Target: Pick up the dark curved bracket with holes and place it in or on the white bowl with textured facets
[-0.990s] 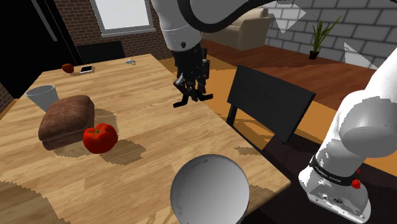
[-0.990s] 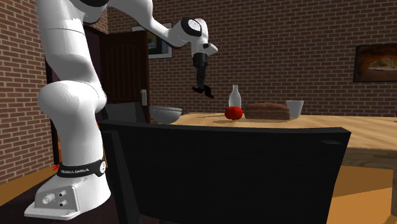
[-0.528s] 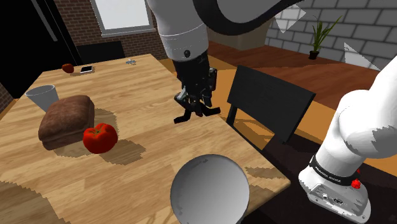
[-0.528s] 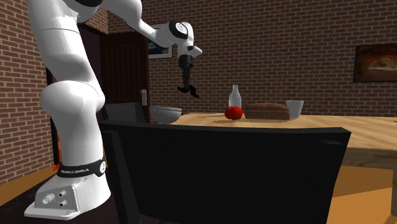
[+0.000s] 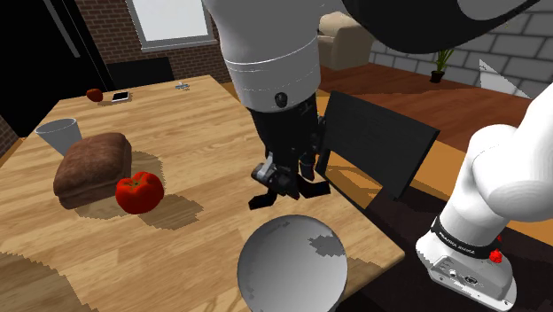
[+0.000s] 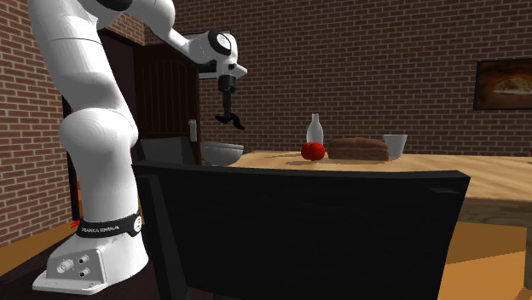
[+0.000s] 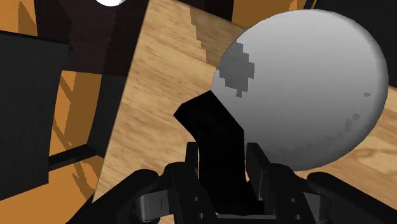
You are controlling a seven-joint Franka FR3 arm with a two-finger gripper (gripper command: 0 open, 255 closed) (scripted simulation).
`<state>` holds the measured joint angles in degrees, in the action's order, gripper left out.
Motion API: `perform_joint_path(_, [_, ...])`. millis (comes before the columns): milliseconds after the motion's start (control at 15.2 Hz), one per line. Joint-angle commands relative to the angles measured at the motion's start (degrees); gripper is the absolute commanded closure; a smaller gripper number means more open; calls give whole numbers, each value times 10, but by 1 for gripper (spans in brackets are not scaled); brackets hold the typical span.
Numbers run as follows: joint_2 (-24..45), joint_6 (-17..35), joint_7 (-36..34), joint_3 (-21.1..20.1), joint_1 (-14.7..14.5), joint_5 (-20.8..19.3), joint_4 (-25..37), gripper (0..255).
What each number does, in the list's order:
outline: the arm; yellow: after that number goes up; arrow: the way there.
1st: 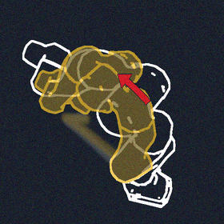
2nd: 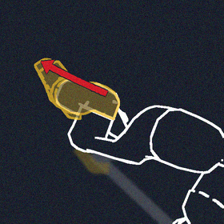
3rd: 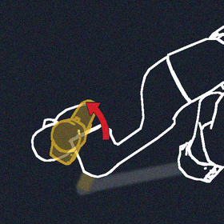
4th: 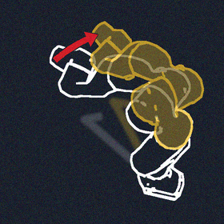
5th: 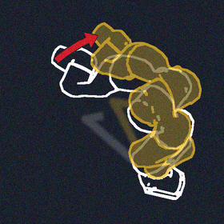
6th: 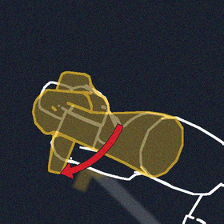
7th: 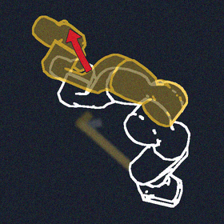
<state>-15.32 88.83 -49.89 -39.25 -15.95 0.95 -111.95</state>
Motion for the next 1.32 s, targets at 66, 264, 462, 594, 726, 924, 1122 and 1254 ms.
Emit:
perform_joint_path(66, [-1, -10, -41, -26, -15, 14, 7, 255])
perform_joint_path(264, [6, -9, -74, -49, -26, 21, 11, 255])
perform_joint_path(462, [6, 14, -75, -51, -27, 22, -12, 255])
perform_joint_path(594, [6, 29, -77, -53, -27, 23, -27, 255])
perform_joint_path(726, [8, 44, -79, -55, -28, 23, -41, 255])
perform_joint_path(924, [11, 67, -82, -58, -28, 22, -62, 255])
perform_joint_path(1122, [16, 90, -86, -62, -29, 20, -81, 255])
perform_joint_path(1254, [18, 98, -88, -64, -29, 20, -88, 255])
